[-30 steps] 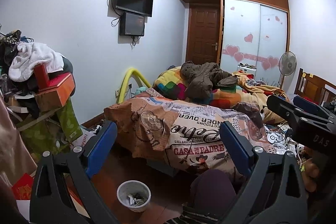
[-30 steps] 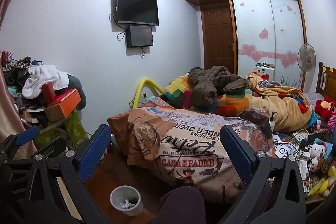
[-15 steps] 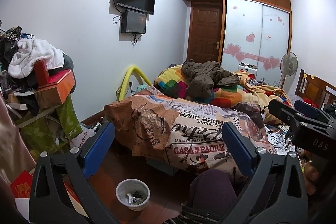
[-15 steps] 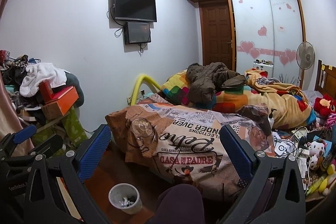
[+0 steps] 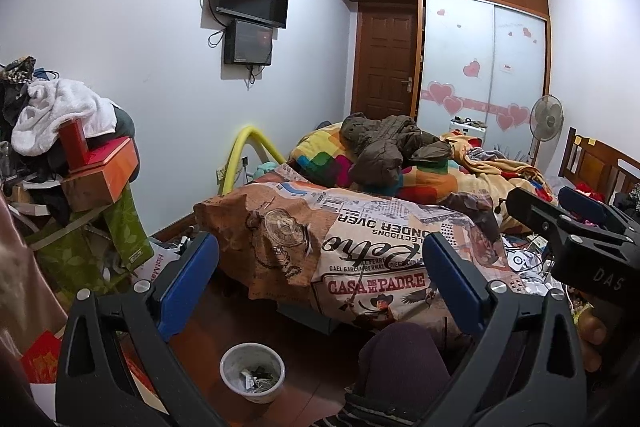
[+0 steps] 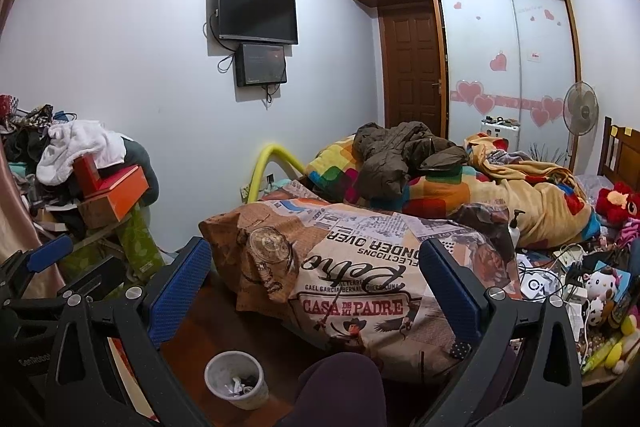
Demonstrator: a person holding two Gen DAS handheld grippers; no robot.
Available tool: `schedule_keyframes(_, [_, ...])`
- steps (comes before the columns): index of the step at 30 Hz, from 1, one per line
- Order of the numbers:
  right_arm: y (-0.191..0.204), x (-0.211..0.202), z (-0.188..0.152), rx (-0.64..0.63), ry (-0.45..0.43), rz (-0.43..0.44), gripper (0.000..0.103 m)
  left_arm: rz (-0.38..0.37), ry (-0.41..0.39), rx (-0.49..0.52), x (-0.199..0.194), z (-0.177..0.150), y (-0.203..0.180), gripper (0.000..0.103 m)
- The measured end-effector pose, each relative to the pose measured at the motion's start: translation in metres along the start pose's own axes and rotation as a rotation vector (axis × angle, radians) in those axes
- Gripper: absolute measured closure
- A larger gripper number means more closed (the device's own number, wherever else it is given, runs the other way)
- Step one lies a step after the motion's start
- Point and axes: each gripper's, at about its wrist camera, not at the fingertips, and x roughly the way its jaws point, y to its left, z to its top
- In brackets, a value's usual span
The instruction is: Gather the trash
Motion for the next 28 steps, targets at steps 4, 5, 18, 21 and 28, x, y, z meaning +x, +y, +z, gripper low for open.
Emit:
schedule_keyframes(4, [-0.001,0.000,0.000,-0.001,0.000,0.003,0.000,-0.007,-0.002,0.001,-0.001,0.002,-0.002,0.001])
schedule_keyframes(5, [-0.002,0.000,0.000,-0.001,0.000,0.003,0.000,-0.007,-0.003,0.001,-0.001,0.003,-0.002,0.001])
schedule_keyframes(18, [-0.004,-0.001,0.001,0.008,0.002,-0.005,0.000,-0.016,0.008,-0.001,0.002,0.005,-0.004,0.001])
schedule_keyframes(21, [-0.004,-0.001,0.001,0.011,0.004,-0.009,0.000,-0.017,0.005,0.002,0.002,0.006,-0.004,0.001])
schedule_keyframes(28, [-0.011,0.011,-0.003,0.025,0.025,-0.023,0.000,-0.028,0.006,0.028,0.010,0.007,-0.010,0.001])
